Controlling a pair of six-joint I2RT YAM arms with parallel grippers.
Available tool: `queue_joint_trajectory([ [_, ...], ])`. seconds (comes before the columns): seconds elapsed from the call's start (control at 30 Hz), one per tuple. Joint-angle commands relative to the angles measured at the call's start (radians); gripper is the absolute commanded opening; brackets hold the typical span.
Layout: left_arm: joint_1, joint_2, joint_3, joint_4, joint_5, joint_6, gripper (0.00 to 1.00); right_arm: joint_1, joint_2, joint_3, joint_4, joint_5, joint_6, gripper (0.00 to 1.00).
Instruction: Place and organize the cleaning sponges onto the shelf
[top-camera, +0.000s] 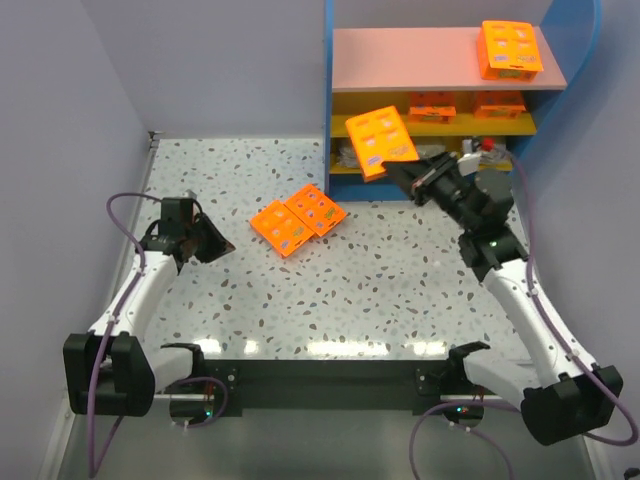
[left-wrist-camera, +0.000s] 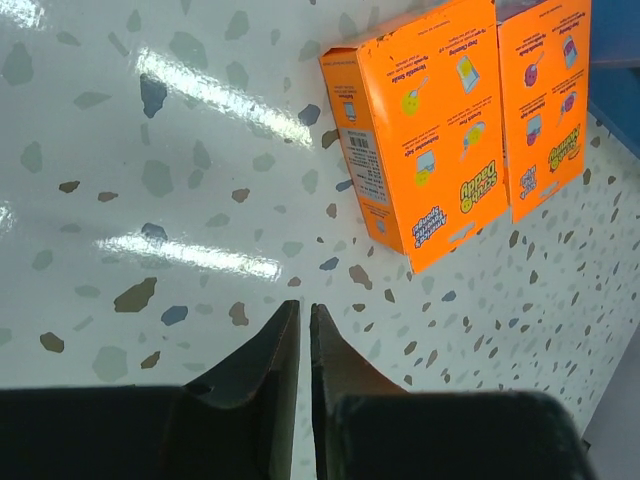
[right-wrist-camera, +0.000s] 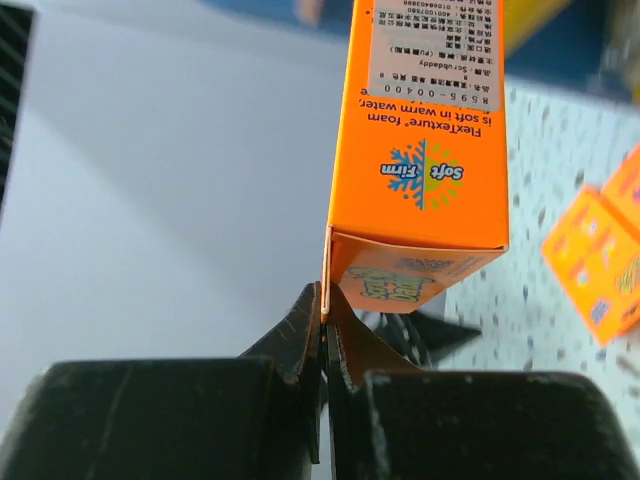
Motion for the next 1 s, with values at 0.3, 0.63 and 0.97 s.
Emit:
queue_joint_trajectory([
  [0.3,0.008,0.0,0.048,0.029,0.061,0.034,0.13,-0.191,0.294,0.57,-0.102,0.04,-0.051,0.0],
  [0.63,0.008,-0.037,0.053,-0.003,0.064,0.041,0.13,-0.223,0.59,0.778,-0.01,0.109,0.072,0.0],
  [0.97,0.011,-0.083,0.05,-0.032,0.058,0.044,0.13,-0.28,0.659,0.87,-0.105,0.107,0.104,0.0],
])
